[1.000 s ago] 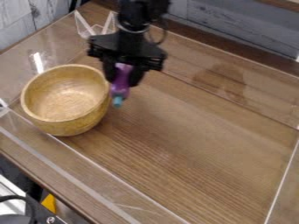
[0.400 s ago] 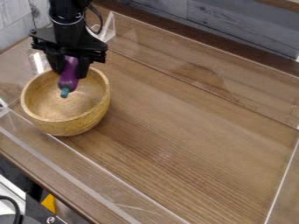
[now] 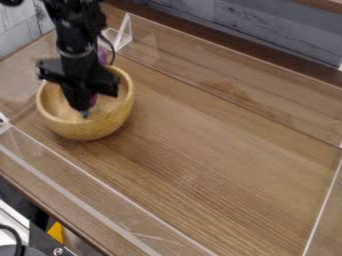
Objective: Put the purple eggplant in the brown bowl
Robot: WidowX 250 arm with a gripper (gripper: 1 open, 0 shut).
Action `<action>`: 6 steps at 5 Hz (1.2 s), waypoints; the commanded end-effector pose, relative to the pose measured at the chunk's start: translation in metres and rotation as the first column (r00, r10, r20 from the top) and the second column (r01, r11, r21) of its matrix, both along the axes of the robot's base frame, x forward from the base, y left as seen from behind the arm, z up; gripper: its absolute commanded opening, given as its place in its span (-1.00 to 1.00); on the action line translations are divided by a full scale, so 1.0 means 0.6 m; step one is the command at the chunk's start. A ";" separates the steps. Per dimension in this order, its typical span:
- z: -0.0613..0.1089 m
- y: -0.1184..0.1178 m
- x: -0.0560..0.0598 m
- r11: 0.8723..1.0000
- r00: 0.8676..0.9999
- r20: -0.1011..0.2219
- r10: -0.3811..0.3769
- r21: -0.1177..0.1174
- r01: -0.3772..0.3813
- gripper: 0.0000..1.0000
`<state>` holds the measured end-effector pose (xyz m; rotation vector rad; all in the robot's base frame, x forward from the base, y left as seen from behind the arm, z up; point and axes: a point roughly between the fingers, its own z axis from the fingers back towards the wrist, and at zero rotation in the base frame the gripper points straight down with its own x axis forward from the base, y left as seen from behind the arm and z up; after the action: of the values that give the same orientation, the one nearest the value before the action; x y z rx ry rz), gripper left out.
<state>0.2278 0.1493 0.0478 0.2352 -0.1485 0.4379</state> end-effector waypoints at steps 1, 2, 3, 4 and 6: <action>0.007 0.013 -0.017 0.999 0.999 0.026 0.026 0.029 -0.027 -1.00; 0.014 0.005 -0.031 0.997 0.997 0.008 0.071 0.026 -0.071 -1.00; 0.015 0.014 -0.043 1.000 1.000 -0.008 -0.001 0.022 0.001 -1.00; 0.017 0.023 -0.055 0.997 0.997 -0.022 -0.072 0.017 0.072 -1.00; 0.025 0.018 -0.062 1.000 0.999 -0.033 -0.005 0.010 0.005 -1.00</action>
<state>0.1856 0.1566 0.0509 0.2319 -0.0728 0.4232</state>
